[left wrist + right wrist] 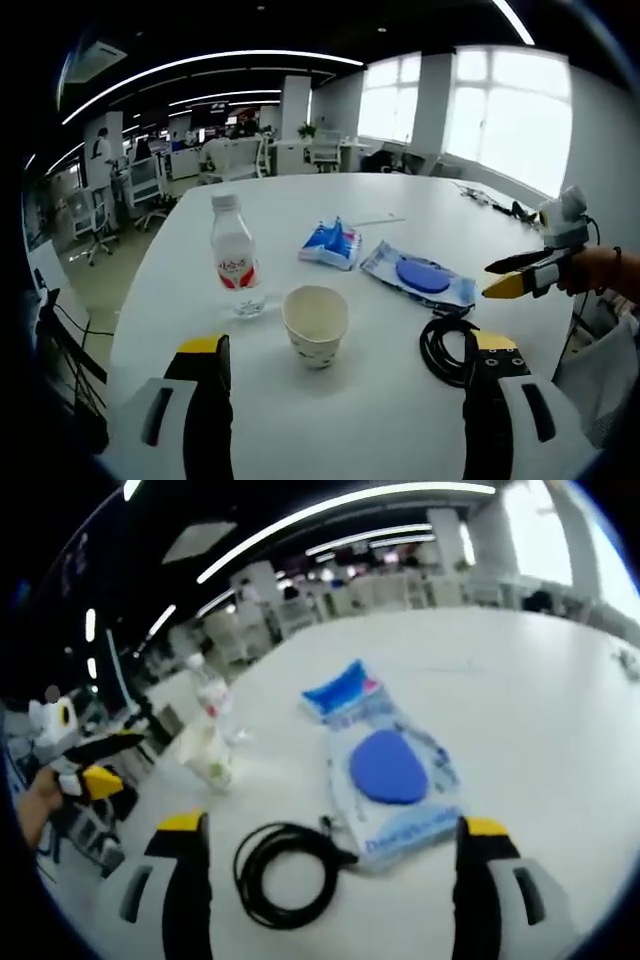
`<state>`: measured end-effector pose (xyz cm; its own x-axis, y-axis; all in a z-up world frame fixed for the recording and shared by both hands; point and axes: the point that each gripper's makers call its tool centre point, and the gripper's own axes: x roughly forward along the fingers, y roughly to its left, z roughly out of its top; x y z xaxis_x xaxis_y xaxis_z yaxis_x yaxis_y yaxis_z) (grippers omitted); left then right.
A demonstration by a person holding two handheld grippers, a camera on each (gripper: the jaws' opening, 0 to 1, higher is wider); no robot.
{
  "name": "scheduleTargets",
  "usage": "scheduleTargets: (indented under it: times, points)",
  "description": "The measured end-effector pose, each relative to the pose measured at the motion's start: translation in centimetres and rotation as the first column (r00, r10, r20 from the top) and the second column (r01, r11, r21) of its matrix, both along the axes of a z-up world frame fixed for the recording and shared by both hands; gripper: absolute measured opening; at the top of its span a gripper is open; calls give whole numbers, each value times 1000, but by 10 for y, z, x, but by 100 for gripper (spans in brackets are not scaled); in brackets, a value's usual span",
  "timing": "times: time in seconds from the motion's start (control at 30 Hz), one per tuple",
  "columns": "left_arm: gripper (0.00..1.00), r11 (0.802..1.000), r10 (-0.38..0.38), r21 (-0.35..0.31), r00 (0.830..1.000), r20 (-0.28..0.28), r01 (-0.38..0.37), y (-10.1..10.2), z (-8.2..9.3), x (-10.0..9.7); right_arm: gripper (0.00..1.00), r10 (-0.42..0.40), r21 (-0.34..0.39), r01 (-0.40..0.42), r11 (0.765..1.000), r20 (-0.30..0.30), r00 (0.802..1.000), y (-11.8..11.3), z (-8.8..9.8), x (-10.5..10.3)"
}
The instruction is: Arrange the tabletop items into an orderly group along one side of the table until the central work area is clear of visible clutter.
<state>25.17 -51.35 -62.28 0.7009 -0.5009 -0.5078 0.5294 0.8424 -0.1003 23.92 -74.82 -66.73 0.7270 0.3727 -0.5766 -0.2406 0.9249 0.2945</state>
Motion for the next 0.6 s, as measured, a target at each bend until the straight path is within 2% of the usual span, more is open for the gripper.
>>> scheduleTargets:
  times: [0.17,0.6]
  points:
    - [93,999,39,-1,999,17,-39,5,-5,10,100,-11,2,11,1000,-4,1000,-4,0,2]
    - [80,995,98,-5,995,0,-98,6,-25,33,95,-9,-1,9,1000,-34,999,-1,-7,-2]
